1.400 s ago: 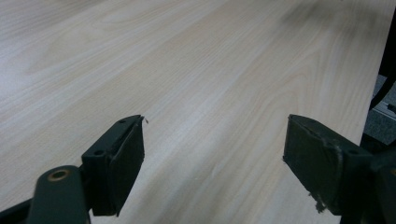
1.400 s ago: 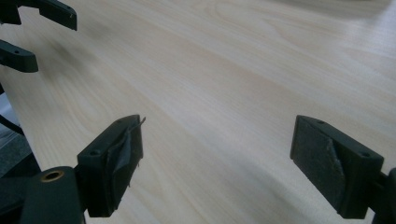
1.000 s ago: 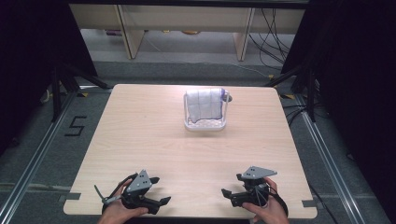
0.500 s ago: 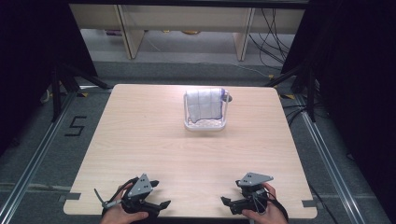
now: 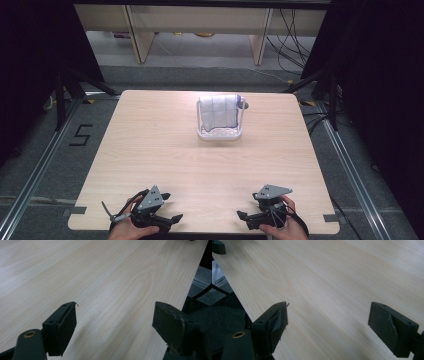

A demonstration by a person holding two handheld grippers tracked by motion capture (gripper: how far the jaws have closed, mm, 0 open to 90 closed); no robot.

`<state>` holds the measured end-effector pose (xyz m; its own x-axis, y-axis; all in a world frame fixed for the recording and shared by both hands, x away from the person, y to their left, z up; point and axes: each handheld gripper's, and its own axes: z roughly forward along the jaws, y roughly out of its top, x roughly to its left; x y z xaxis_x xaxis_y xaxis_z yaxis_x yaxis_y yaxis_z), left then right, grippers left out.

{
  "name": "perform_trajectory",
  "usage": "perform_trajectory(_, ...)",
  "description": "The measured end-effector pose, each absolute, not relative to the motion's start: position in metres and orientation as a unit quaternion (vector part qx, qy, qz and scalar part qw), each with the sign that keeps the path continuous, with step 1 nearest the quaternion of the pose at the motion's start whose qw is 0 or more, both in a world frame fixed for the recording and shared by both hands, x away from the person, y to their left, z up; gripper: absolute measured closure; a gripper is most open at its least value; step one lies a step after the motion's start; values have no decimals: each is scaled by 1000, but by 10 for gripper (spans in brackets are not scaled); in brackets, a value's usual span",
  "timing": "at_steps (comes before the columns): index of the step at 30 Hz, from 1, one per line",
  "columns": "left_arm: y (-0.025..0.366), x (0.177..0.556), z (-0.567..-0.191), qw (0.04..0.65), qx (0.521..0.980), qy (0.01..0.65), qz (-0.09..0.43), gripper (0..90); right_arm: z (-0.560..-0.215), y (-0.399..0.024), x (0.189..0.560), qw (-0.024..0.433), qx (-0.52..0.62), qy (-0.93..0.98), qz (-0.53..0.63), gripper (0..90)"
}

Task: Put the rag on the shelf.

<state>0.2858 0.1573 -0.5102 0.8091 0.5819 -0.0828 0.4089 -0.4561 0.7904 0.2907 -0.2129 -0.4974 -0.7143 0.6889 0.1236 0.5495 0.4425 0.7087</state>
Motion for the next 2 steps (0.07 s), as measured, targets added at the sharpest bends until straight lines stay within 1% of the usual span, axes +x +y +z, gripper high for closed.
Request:
perform_trajectory(1, 158, 286, -510, 428, 850, 290, 104, 190, -495, -214, 290, 83, 377, 847, 366, 169)
perform_trajectory(2, 159, 287, -509, 426, 853, 285, 100, 191, -496, -213, 290, 88, 378, 842, 375, 169)
